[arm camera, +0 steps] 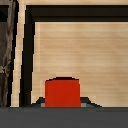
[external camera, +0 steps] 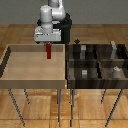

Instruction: Place the box of cereal into the appropriate compartment.

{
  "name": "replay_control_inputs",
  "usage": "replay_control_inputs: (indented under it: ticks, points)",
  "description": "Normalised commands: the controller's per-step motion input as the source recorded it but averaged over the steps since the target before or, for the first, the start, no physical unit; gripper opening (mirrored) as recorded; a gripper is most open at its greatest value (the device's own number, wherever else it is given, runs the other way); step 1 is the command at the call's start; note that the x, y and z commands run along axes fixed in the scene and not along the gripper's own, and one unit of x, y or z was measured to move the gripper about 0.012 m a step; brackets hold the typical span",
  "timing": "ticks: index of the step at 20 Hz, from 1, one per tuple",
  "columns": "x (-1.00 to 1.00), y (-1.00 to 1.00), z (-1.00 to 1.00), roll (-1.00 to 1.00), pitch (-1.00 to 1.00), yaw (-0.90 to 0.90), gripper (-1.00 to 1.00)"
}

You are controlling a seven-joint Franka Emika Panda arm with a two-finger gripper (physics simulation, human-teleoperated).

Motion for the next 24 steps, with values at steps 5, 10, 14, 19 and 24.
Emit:
replay_control_inputs:
  ticks: [5, 10, 14, 19, 24]
  points:
    - [-0.20, 0.00, 0.60, 0.00, 0.00, 0.00, -1.00]
    - [-1.00, 0.07, 0.00, 0.00, 0.00, 0.00, -1.00]
    - [0.00, 0.50, 0.00, 0.00, 0.00, 0.00, -1.00]
    - [0.00, 1.00, 0.00, 0.00, 0.00, 0.00, -1.00]
    - [0.00, 1.00, 0.00, 0.00, 0.00, 0.00, -1.00]
